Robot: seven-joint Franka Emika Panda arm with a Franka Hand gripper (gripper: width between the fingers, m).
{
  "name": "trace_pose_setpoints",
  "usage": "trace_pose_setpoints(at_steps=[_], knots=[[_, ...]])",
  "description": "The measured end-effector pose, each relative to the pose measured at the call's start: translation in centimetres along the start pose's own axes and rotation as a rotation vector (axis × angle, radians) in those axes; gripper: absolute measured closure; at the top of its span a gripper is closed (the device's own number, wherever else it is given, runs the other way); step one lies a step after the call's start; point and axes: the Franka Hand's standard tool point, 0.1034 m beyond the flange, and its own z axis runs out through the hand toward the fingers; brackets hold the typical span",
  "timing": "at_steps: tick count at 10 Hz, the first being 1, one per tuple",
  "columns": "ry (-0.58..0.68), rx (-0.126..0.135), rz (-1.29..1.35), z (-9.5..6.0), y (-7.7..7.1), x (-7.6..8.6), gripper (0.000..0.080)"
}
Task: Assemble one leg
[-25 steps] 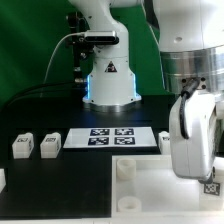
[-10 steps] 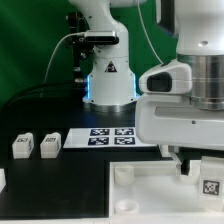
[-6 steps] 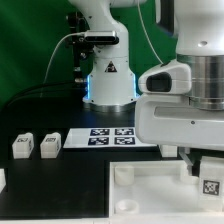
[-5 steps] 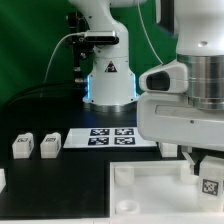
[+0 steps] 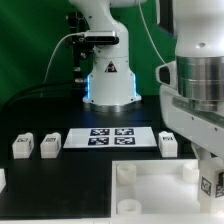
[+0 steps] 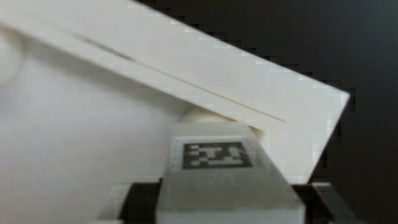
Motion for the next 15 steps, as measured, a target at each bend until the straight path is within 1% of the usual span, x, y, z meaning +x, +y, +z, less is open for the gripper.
trace_pose_setpoints(at_steps=[1,2,5,7,9,10,11,12,13,14,15], knots=[[-0.026,0.034,0.210,0.0,0.0,0.0,0.0506],[-0.030,0.061,0.338,0.0,0.1,-0.1,0.0506],[-0.021,0.067,0.542,-0.1,0.0,0.2,0.0504],[-0.003,0.070,0.561,-0.1,0.1,0.3,0.0502],[0.002,0.070,0.513,-0.1,0.2,0.3,0.0502],[0.002,0.070,0.513,0.0,0.2,0.3,0.0287],[0.002,0.070,0.511,0.0,0.2,0.3,0.0287],[0.002,0.072,0.509,-0.1,0.2,0.3,0.0175],[0.004,0.088,0.496,-0.3,0.6,0.3,0.0157],[-0.001,0.078,0.480,-0.9,1.4,0.0,0.0157],[-0.008,0.075,0.468,-1.6,1.6,-0.1,0.0151]])
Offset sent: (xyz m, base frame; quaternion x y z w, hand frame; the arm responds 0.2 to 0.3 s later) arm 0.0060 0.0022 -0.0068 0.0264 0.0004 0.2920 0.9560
